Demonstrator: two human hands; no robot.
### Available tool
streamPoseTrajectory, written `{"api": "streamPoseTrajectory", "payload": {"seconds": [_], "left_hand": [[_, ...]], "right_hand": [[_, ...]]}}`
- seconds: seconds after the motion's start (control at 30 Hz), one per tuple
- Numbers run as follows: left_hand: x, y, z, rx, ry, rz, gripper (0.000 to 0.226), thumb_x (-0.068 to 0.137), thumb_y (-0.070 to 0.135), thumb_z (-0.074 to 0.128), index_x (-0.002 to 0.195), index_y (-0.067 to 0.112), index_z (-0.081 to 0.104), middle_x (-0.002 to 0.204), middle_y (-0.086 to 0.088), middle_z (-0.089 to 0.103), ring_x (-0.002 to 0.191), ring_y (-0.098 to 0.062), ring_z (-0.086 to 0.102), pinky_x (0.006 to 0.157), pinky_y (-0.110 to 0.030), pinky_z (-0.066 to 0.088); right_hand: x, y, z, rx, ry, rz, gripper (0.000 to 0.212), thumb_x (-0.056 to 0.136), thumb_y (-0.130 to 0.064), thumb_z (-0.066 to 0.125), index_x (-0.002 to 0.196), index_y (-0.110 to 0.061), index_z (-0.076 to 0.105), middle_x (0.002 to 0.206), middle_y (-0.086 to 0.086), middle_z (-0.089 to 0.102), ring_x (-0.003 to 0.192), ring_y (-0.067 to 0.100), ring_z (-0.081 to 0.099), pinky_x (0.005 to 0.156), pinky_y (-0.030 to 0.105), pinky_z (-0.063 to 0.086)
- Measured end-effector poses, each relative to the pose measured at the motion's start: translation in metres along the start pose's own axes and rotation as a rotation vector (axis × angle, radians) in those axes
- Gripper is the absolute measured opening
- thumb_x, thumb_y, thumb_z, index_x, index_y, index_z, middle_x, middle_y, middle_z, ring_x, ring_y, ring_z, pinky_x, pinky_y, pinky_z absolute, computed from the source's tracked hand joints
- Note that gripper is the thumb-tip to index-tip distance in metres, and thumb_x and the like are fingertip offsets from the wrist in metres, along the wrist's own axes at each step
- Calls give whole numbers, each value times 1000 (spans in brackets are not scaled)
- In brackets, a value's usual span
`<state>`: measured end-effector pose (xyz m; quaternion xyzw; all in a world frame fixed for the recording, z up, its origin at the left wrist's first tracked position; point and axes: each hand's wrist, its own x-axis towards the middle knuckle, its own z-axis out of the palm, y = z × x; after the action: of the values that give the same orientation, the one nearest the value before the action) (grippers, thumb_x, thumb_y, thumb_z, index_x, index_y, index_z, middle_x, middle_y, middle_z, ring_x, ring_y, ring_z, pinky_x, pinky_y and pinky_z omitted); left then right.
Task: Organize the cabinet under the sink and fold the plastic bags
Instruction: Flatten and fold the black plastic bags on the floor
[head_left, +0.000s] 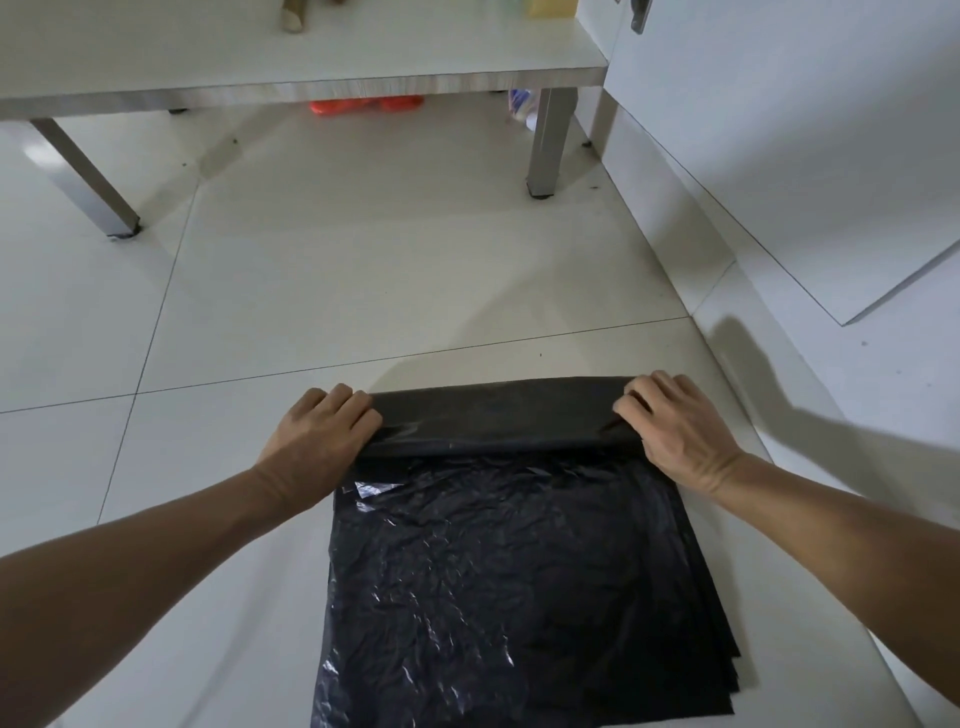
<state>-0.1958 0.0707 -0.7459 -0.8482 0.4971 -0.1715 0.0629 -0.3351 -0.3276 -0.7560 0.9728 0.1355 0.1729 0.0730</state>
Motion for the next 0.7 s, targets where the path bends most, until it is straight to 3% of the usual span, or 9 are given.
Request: {"api": "streamPoseTrajectory", "payload": {"seconds": [0.1,0.17,0.3,0.43,0.53,0.63,0.7], "left_hand": [[-8,5,-4,-38,-107,32,21,71,6,67,91,10,59,95,-10,58,83,-30,55,68,-39,47],[-13,11,-9,-107,-221,11,35,64,20,72,97,12,60,107,-9,58,95,-30,56,80,-41,49],[-17,22,-22,-235,-417,-12,60,63,46,49,114,14,58,139,-14,46,130,-36,42,109,-53,33],[-16,25,-24,-245,-435,-20,73,73,66,47,127,17,46,154,-12,28,143,-33,24,115,-55,20],[-12,31,-23,-194,-426,-75,94,71,81,40,140,18,36,154,-11,26,142,-31,26,117,-52,19],[-8,39,-21,-180,-462,-78,92,76,72,34,150,18,23,157,-15,23,141,-35,28,115,-50,28],[-6,43,-20,-172,-468,-59,81,83,59,38,148,13,31,155,-18,28,137,-36,39,107,-50,40]], "right_hand": [[-8,-2,-1,11,-34,-66,36,64,15,51,93,-5,60,91,14,55,75,30,53,59,40,45],[-12,-4,-3,27,-82,-78,42,59,15,56,95,-5,61,95,13,55,76,30,53,59,39,47],[-18,-6,-12,96,-257,-56,57,47,6,73,102,-7,62,109,10,55,87,28,58,70,39,54],[-19,-10,-28,135,-357,-5,59,47,-22,72,104,-12,61,114,5,54,94,25,58,84,38,51],[-15,-18,-35,114,-333,13,56,54,-37,67,104,-14,62,112,3,56,95,25,58,89,40,48],[-12,-26,-33,109,-317,-6,52,63,-44,72,105,-14,62,106,2,58,90,23,59,85,40,50],[-12,-29,-28,129,-307,-29,42,68,-34,75,103,-14,62,99,2,59,83,23,60,77,39,52]]}}
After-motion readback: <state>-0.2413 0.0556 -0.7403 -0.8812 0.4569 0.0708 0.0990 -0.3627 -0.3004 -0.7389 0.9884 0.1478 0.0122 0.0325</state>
